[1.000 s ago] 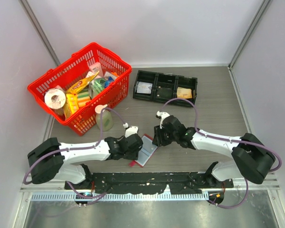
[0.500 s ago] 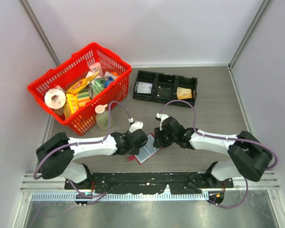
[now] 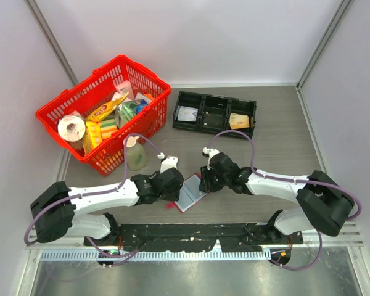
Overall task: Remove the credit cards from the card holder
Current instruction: Remove the credit card from the card holder.
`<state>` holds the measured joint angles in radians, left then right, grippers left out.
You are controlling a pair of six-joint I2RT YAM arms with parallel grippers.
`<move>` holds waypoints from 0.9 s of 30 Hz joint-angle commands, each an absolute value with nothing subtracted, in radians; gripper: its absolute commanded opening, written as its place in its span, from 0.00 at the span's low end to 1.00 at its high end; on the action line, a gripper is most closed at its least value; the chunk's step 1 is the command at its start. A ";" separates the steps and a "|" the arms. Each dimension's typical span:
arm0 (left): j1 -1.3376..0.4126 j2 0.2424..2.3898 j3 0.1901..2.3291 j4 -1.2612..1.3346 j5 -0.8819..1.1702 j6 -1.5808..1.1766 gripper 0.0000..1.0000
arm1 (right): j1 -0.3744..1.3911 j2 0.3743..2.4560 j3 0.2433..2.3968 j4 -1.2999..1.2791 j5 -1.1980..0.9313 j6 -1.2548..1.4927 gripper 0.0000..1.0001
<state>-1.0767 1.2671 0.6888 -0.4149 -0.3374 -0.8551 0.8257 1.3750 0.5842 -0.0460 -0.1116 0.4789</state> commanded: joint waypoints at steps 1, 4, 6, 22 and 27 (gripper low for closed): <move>-1.074 1.307 0.652 -0.338 -0.298 -0.907 0.45 | 0.845 1.388 0.587 -0.017 -0.107 0.492 0.34; -1.074 1.336 0.615 -0.273 -0.293 -0.926 0.40 | 0.851 1.393 0.591 -0.014 -0.120 0.491 0.33; -1.072 1.356 0.609 -0.258 -0.295 -0.933 0.36 | 0.854 1.394 0.592 -0.012 -0.129 0.492 0.33; -1.072 1.318 0.578 -0.230 -0.294 -0.965 0.27 | 0.907 1.393 0.633 0.072 -0.253 0.528 0.26; -1.074 1.238 0.551 -0.232 -0.330 -0.996 0.31 | 0.969 1.437 0.683 0.043 -0.290 0.517 0.26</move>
<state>-1.0756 1.3117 0.5751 -0.2611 -0.2955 -0.9573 0.9241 1.4132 0.6155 0.0219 -0.2432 0.5175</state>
